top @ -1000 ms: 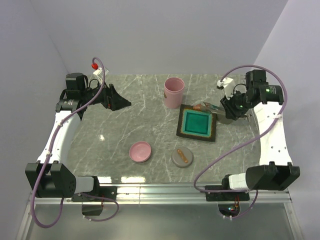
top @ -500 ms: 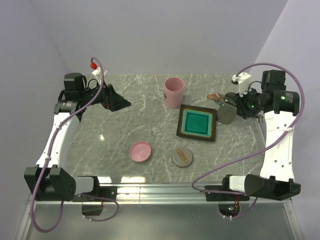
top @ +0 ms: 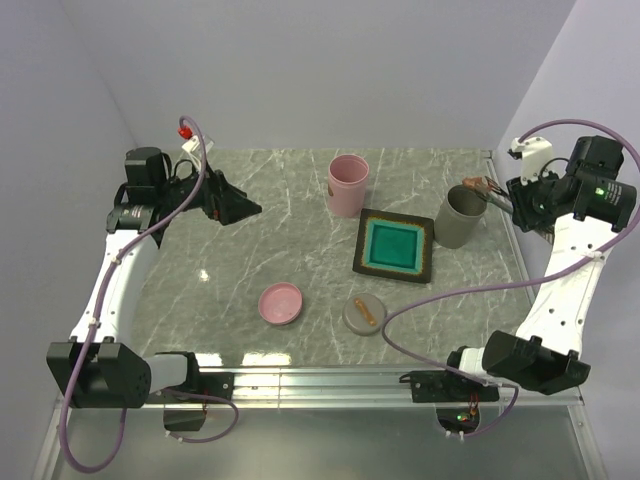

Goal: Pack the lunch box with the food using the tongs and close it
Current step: Place the food into the lunch box

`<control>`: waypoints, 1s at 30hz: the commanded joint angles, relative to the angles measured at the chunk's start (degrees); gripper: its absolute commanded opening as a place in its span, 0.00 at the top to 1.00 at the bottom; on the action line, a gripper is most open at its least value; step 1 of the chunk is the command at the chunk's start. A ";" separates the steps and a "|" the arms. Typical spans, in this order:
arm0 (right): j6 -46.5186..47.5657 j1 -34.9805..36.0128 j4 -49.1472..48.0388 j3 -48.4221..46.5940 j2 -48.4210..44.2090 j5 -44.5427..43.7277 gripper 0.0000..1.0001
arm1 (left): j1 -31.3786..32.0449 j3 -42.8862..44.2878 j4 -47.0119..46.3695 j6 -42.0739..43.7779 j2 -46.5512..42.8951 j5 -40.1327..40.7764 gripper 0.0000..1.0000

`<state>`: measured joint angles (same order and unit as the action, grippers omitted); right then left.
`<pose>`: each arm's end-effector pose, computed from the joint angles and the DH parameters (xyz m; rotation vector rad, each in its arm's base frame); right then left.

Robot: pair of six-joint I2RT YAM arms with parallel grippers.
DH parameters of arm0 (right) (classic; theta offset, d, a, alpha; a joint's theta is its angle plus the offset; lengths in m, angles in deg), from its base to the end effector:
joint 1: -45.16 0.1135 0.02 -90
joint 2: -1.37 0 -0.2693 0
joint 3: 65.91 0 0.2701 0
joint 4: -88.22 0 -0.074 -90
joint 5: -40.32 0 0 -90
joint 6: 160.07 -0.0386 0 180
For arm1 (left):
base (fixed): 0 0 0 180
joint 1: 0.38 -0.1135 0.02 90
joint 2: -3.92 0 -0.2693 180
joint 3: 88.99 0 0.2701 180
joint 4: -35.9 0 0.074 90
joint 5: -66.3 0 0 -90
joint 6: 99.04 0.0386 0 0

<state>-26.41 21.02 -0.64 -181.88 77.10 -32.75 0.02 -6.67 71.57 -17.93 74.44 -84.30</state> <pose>0.2143 -0.0837 0.4629 -0.5345 2.3554 -0.1798 0.2793 -0.0356 0.3850 0.5500 1.8468 -1.1439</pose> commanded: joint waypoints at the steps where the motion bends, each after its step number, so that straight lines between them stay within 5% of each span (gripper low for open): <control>1: 1.69 -1.34 4.05 -0.67 0.39 0.30 0.77 | -0.23 -0.32 -2.18 0.09 -1.70 -1.45 0.00; 20: 1.96 -1.44 3.61 -0.22 7.24 -0.05 0.75 | -1.46 -1.20 -2.18 0.80 -0.56 -1.28 0.01; 30: 2.04 -1.26 4.23 -1.98 10.14 0.82 0.62 | -1.46 -1.20 -2.35 0.62 0.23 -0.66 0.00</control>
<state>-25.02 19.99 -0.46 -181.37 87.79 -32.70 -1.31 -7.74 70.84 -17.71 74.31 -84.28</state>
